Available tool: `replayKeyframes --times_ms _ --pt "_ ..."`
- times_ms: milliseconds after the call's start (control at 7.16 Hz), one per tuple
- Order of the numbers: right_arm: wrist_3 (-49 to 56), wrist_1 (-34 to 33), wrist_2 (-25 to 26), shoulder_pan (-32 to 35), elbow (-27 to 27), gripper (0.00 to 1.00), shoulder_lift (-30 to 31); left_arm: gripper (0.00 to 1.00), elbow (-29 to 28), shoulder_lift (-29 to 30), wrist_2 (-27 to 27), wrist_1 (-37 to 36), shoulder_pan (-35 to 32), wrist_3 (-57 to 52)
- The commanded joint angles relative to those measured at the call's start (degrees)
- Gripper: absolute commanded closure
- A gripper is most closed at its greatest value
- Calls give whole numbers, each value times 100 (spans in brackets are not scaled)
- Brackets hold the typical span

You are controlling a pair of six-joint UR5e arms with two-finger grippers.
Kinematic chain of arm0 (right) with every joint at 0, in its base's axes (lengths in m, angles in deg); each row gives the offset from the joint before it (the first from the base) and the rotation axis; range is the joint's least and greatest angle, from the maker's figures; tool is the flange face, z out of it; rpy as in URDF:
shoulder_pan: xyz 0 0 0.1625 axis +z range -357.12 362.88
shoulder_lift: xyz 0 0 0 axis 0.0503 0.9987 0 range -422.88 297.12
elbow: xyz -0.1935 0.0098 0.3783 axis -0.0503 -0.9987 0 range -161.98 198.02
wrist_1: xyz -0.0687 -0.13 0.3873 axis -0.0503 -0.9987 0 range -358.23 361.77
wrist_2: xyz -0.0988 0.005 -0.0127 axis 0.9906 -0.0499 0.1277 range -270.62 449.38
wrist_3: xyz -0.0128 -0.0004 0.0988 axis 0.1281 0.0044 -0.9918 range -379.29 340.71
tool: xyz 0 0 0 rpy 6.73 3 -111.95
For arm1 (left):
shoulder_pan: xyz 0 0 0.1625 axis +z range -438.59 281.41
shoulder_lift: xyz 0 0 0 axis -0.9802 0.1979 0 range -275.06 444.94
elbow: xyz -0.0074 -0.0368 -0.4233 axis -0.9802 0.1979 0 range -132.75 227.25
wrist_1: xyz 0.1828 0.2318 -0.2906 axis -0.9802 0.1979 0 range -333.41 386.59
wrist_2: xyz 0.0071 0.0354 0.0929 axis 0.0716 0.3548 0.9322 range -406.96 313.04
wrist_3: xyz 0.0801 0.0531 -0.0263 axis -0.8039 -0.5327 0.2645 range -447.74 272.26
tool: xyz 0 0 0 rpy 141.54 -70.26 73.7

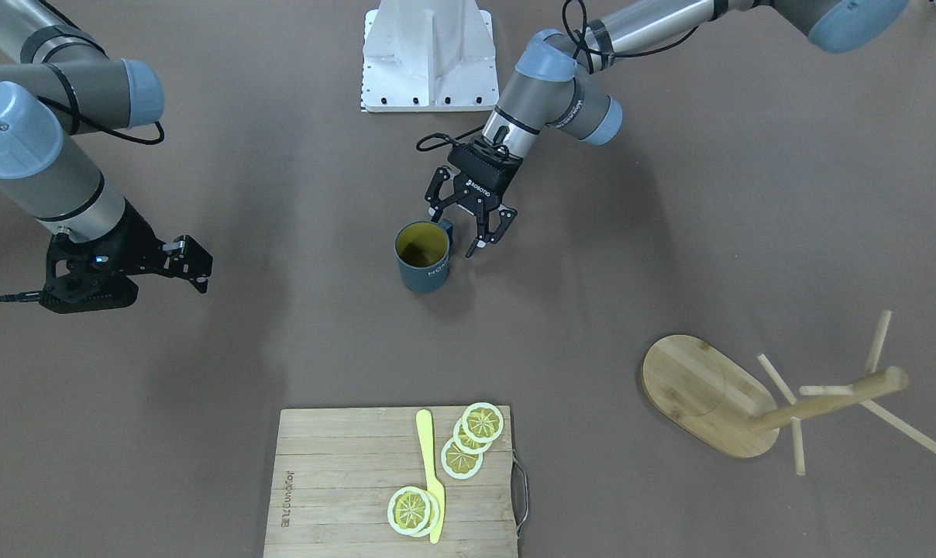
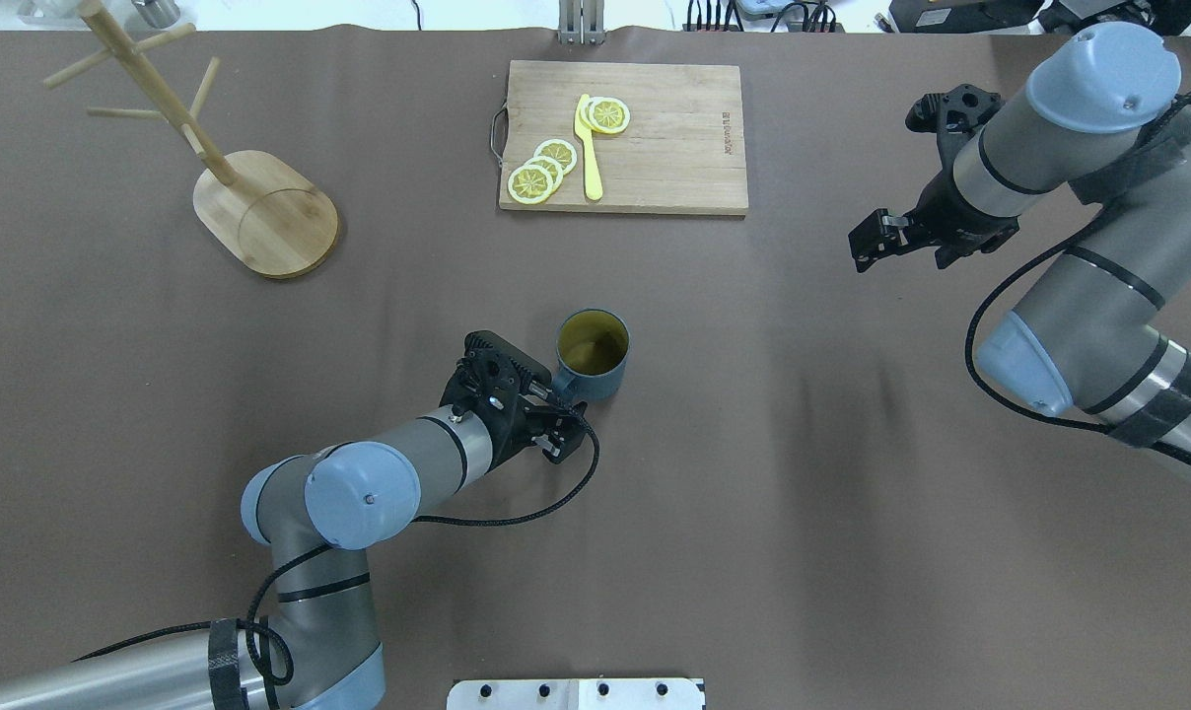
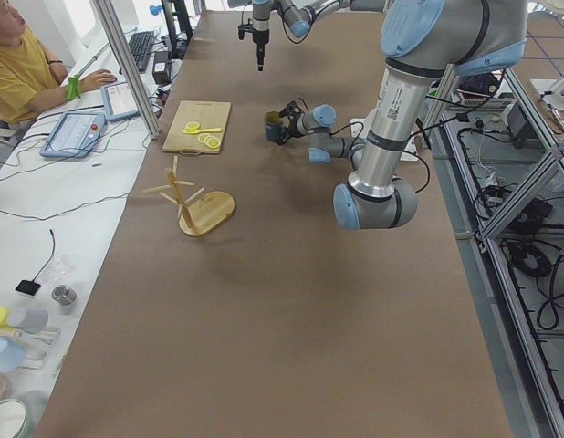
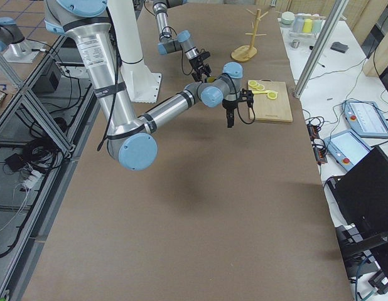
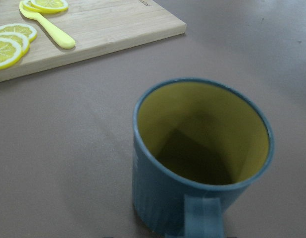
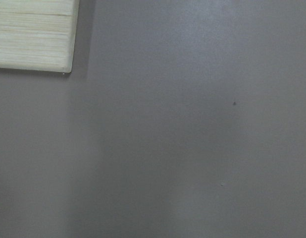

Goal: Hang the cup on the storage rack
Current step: 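Close the left gripper on the blue mug's handle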

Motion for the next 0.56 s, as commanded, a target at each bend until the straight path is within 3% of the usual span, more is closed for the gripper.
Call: replayKeyframes --times_ms 0,419 --pt "-3 0 -7 0 13 0 -13 26 -47 -32 316 135 84 -292" --pt "-12 9 -16 0 39 0 -21 56 -135 -58 316 215 129 -409"
